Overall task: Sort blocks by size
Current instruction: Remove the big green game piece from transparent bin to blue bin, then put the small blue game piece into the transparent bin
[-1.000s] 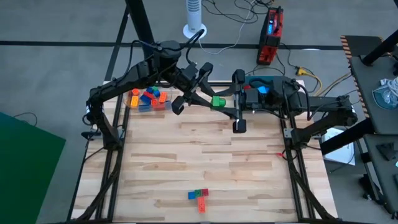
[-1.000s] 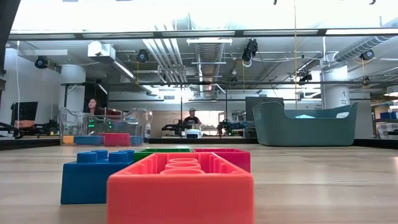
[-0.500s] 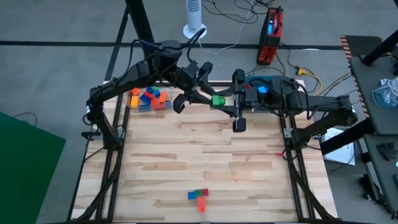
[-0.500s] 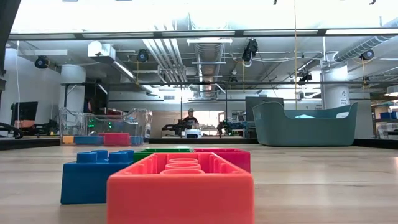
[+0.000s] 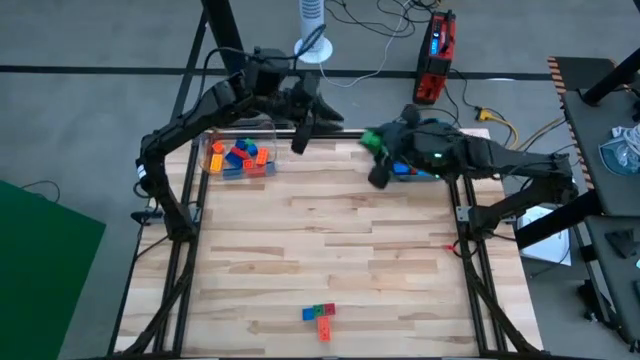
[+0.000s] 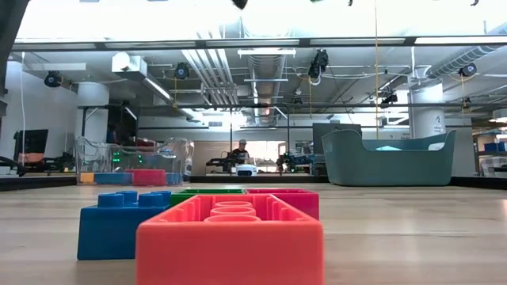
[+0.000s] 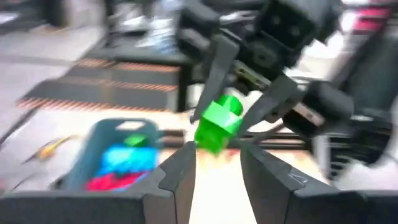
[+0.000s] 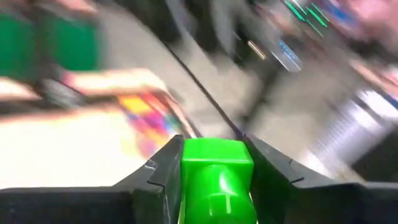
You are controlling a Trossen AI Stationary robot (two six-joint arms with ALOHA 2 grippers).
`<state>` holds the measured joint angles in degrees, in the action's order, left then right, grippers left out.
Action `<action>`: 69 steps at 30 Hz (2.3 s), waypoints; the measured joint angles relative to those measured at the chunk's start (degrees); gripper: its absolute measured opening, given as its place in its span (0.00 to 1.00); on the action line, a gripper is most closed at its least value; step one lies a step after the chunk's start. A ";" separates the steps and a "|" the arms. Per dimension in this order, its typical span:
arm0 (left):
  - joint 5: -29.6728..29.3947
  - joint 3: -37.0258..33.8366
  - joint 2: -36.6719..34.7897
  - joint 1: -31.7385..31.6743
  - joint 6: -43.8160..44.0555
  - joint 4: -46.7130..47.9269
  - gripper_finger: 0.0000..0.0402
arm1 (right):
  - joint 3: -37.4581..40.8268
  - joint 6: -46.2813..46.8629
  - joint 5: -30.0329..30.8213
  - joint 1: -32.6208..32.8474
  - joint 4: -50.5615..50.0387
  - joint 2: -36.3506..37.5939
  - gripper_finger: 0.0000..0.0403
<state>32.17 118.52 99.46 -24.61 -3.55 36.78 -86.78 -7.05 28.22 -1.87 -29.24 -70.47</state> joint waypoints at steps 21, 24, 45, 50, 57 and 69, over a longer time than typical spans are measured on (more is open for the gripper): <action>-5.77 0.00 -0.23 -1.14 7.52 28.03 0.28 | 13.29 31.83 -12.07 -35.97 -27.42 -9.79 0.83; -6.34 -0.02 -0.24 0.78 7.50 36.09 0.28 | 12.79 33.34 -15.30 -32.40 -27.15 -7.14 0.88; -31.77 -7.90 -8.75 38.26 25.66 48.52 0.25 | 12.83 47.76 -16.56 1.76 -20.05 5.26 0.72; -31.77 -12.65 -15.31 43.62 37.85 47.92 0.21 | 12.83 51.30 -16.65 9.19 -14.36 5.13 0.62; -39.55 -21.00 -24.95 54.13 49.63 40.97 0.14 | 12.83 57.95 -16.67 18.60 -10.37 2.21 0.43; -49.53 -49.64 -25.56 58.58 43.65 -7.72 0.05 | 12.83 63.88 -16.69 28.50 -10.72 -4.98 0.04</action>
<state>-17.35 68.88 73.90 33.97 40.09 29.07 -73.95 56.83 11.53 26.63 -39.97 -75.45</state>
